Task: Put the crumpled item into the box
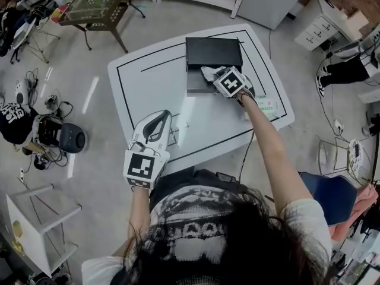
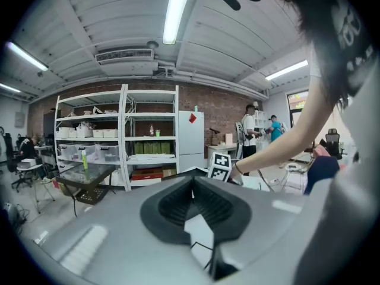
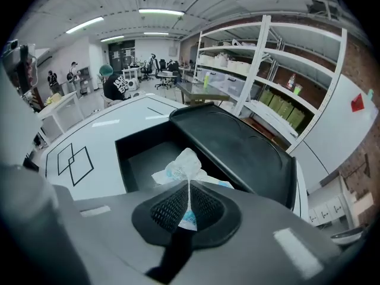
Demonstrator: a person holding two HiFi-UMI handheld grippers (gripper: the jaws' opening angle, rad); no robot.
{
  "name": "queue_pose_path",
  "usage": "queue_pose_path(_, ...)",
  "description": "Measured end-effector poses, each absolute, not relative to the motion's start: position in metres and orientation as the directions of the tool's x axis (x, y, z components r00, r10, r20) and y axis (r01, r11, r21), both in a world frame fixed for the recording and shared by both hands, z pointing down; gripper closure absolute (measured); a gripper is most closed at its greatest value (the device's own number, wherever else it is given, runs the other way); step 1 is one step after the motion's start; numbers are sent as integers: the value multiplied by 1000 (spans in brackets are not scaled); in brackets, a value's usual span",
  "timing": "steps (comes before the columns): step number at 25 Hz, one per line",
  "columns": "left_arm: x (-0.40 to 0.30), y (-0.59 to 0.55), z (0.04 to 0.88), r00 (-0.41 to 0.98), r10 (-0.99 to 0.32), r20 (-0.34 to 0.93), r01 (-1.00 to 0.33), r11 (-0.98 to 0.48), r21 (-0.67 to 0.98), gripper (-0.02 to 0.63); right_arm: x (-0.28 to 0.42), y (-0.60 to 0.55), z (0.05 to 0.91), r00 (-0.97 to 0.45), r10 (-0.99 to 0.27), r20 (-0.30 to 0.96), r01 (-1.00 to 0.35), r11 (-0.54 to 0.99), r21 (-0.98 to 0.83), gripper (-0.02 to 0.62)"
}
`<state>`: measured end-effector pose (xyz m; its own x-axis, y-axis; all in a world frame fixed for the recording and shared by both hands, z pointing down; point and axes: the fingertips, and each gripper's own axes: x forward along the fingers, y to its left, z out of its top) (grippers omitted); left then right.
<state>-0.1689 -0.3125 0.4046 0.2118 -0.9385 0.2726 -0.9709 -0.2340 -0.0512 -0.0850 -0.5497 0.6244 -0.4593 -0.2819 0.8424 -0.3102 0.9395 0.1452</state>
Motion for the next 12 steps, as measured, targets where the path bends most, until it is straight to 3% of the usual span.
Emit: queue_pose_path(12,-191,-316,414,178,-940,291,-979,-198,-40,606,-94,-559,644,-433,-236,870,-336,938,87,558)
